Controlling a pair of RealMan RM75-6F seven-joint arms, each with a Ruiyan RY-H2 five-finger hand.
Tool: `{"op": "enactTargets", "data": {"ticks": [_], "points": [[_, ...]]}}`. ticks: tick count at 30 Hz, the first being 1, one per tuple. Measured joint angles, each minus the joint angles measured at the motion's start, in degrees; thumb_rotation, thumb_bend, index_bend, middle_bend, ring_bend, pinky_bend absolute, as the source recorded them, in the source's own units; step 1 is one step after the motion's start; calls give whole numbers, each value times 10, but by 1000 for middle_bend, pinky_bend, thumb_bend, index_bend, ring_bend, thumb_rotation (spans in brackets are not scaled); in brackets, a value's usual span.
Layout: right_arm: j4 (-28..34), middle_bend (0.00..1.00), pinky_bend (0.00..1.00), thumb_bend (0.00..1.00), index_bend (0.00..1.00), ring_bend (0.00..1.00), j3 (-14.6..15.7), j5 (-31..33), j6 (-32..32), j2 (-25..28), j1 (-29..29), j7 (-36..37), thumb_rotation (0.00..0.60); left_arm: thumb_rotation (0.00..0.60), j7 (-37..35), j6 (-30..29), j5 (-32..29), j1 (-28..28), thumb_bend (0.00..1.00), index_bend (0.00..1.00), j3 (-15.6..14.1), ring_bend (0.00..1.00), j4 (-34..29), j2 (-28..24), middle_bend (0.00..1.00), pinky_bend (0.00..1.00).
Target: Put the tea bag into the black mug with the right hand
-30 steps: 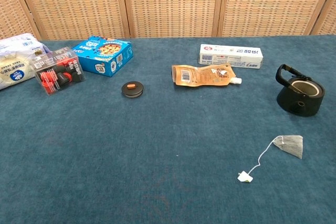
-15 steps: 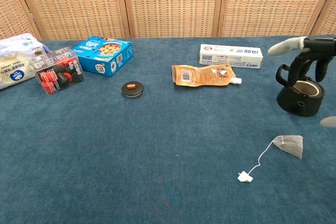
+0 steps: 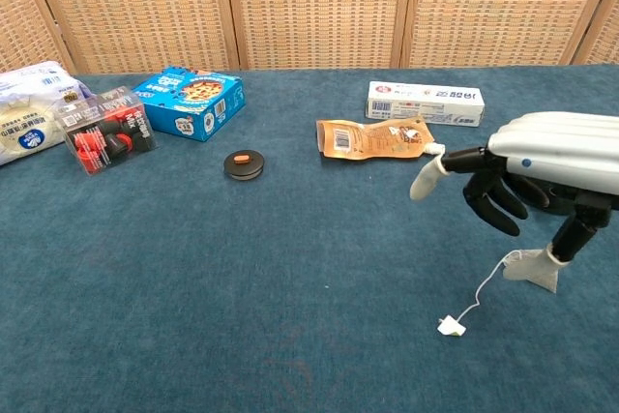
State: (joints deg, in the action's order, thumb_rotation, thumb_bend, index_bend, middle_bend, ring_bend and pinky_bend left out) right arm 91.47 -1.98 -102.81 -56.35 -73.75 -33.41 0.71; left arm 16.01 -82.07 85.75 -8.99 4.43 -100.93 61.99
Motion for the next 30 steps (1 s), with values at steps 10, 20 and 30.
{"op": "enactTargets", "data": {"ticks": [10,20,30], "points": [[-46,836,856,281,351,781,19,14,17,-36,-16,-22,600,600,7,6,-8,-6,411,72,0,0,-2,1,0,0],[-72,880,914,290,432,838,37,22,28,-61,-28,-34,600,600,7,9,-10,-10,410,72,-2,0,1,5,0,0],[-85,901,935,314,512,861,47,37,39,-78,-34,-51,600,600,1,10,-13,-11,410,72,-4,0,9,9,0,0]]}}
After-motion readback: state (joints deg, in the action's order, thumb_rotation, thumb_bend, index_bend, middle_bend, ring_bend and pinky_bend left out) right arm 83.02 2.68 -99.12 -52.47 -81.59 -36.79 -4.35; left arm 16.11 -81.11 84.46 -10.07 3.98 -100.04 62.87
